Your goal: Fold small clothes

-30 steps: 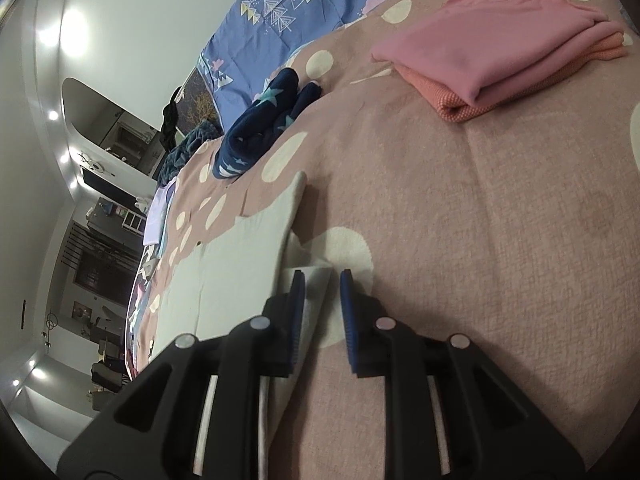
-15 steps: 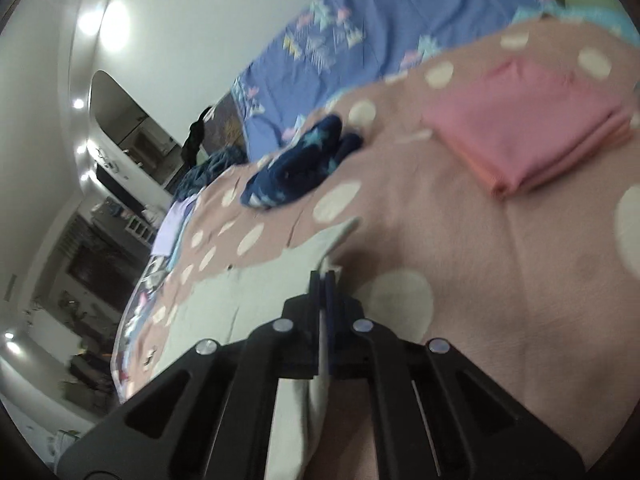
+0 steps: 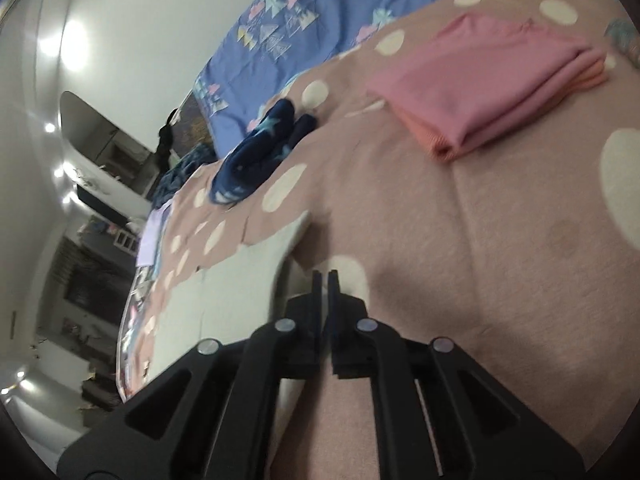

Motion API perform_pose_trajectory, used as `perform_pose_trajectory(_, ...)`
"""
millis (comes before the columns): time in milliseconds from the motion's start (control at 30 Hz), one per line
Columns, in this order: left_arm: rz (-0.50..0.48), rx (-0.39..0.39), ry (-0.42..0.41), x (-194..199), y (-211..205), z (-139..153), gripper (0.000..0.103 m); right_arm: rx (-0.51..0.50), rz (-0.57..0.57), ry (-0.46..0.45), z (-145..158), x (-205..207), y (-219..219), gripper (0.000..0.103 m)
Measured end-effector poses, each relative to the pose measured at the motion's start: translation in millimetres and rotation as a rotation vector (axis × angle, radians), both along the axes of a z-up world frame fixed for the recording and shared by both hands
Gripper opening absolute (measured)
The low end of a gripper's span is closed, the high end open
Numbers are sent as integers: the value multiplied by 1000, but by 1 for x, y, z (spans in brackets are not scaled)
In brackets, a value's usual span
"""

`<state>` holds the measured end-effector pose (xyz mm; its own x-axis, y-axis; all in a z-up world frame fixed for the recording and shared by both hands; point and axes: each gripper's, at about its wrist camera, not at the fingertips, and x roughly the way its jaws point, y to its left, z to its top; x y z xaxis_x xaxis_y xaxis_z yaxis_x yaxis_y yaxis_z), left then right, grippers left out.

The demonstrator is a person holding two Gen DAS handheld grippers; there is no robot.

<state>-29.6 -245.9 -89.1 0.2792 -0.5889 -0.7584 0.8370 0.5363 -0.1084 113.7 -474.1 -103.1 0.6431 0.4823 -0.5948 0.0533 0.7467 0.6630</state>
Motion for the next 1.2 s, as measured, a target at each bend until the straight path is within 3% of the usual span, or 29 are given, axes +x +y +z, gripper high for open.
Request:
perform_pose_trajectory(67, -2, 1, 2, 1, 0, -1, 3, 0, 14, 33, -10, 9, 12, 25)
perform_pose_trajectory(133, -3, 1, 3, 2, 0, -2, 3, -17, 60, 30, -12, 18, 28, 24)
perform_pose_trajectory(167, -3, 2, 9, 4, -1, -3, 3, -29, 72, 25, -12, 20, 34, 21)
perform_pose_trajectory(200, -3, 2, 14, 5, -1, -4, 3, -55, 54, 23, -9, 20, 37, 2)
perform_pose_trajectory(267, -4, 3, 16, 4, -3, -6, 3, -116, -24, -20, 8, 7, 31, 2)
perform_pose_trajectory(333, -13, 1, 1, 1, -5, -5, 3, -153, -65, -132, 34, -9, 22, 1)
perform_pose_trajectory(400, -26, 12, -12, 0, -8, -7, 3, -251, -129, -142, 35, -12, 15, 0)
perform_pose_trajectory(500, -22, 26, -14, 0, -11, -10, 3, -73, -121, -21, 2, -1, -8, 0)
perform_pose_trajectory(567, -20, 45, -48, -4, -13, -10, 4, -48, -91, -5, 1, 0, -11, 2)
perform_pose_trajectory(633, -14, 79, -102, -10, -18, -10, 8, -71, -71, -18, 9, -4, -6, 9)
perform_pose_trajectory(667, -7, 94, -127, -12, -21, -10, 12, -64, -49, -18, 11, -6, -4, 30)
perform_pose_trajectory(700, -3, 102, -148, -14, -24, -9, 18, -43, -3, -12, 12, -5, 2, 60)
perform_pose_trajectory(733, -2, 105, -163, -15, -27, -9, 21, -32, 42, 4, 11, -4, 7, 67)
perform_pose_trajectory(833, -9, 112, -206, -16, -37, -7, 23, -40, 108, 45, 7, -2, 22, 69)
perform_pose_trajectory(867, -11, 108, -214, -16, -39, -7, 20, -55, 122, 50, 5, 1, 29, 71)
perform_pose_trajectory(900, -18, 95, -210, -17, -40, -6, 7, -64, 127, 48, 4, 2, 34, 72)
perform_pose_trajectory(933, -25, 86, -204, -18, -41, -5, 6, -75, 130, 40, 4, 3, 41, 72)
perform_pose_trajectory(967, -28, 83, -210, -18, -42, -5, 5, -104, 117, 25, 3, 6, 48, 69)
perform_pose_trajectory(1033, -45, 83, -216, -20, -42, -6, 4, -169, 70, 39, -2, 11, 53, 8)
perform_pose_trajectory(1133, -54, 68, -195, -21, -39, -6, 3, -101, 15, -42, 15, -1, 44, 6)
perform_pose_trajectory(1200, -59, 59, -184, -20, -38, -6, 3, -183, -1, -128, 31, -11, 46, 2)
